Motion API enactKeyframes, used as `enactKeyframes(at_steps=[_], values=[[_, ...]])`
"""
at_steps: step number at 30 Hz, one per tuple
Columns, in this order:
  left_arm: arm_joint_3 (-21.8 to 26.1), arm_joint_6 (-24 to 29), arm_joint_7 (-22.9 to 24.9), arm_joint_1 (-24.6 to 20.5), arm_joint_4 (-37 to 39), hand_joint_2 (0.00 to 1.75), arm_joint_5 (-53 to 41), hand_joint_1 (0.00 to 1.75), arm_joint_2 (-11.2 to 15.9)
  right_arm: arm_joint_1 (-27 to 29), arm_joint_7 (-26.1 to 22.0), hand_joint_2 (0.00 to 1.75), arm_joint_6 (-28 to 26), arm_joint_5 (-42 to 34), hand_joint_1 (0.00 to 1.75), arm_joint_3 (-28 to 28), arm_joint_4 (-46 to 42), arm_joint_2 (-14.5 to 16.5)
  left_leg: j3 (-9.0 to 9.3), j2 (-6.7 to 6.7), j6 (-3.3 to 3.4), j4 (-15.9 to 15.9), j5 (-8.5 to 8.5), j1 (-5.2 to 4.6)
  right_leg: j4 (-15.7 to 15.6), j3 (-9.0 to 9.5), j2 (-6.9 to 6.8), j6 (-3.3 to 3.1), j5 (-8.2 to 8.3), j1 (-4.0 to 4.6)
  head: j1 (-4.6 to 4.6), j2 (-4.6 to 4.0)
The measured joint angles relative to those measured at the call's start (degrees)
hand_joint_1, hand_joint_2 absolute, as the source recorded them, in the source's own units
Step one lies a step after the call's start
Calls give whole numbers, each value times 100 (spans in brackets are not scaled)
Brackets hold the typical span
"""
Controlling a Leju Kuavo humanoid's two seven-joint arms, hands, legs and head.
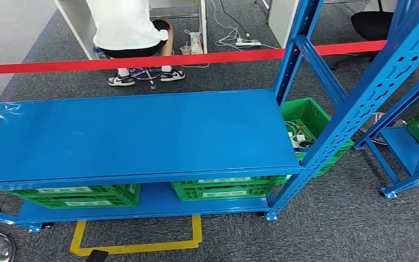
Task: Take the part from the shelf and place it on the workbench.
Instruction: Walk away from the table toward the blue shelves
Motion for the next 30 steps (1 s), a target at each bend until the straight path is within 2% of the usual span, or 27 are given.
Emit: enactKeyframes(at_steps=[13, 30], values=[[-32, 14, 21, -2, 0, 0, 2, 0, -1, 0, 5, 0, 8, -59, 0, -24, 0, 0, 0, 2, 11, 4, -6, -39, -30, 19, 0, 13, 7, -42, 0, 0], [-33, 23, 22, -4, 2, 0, 4, 0, 1, 0, 0, 0, 3, -89, 0, -100, 0, 0, 1, 3, 17, 6, -10, -42, -31, 18, 0, 15, 7, -45, -1, 0]])
